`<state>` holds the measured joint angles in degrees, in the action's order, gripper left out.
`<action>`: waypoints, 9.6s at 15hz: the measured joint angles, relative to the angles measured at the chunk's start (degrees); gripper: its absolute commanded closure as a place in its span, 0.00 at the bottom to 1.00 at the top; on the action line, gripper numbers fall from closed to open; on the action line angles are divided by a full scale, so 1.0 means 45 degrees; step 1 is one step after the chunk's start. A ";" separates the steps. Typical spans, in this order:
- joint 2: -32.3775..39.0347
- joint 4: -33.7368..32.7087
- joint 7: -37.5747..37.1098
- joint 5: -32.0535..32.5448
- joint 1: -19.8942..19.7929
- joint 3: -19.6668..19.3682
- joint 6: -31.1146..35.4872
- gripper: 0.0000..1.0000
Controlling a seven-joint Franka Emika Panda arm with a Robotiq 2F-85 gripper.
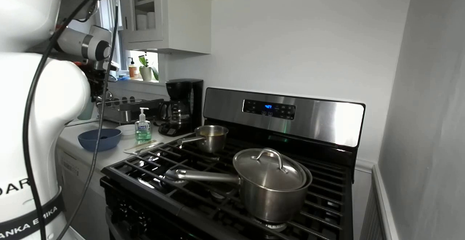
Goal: Place the cup in front of the coffee maker then turn the bottle to place the spout above the cup
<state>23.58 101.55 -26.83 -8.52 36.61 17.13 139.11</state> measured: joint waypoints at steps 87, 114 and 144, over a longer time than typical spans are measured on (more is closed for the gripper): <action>-0.1137 0.4483 -0.6772 0.2988 -0.3274 -0.2510 0.2162 0.99; -0.1009 0.4482 -0.5241 0.2018 -0.3588 -0.2078 0.2580 0.99; -0.2998 0.4490 -0.5435 0.1704 -0.3579 -0.1748 0.0718 0.00</action>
<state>10.09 121.76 -51.29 -0.85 20.50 9.26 142.34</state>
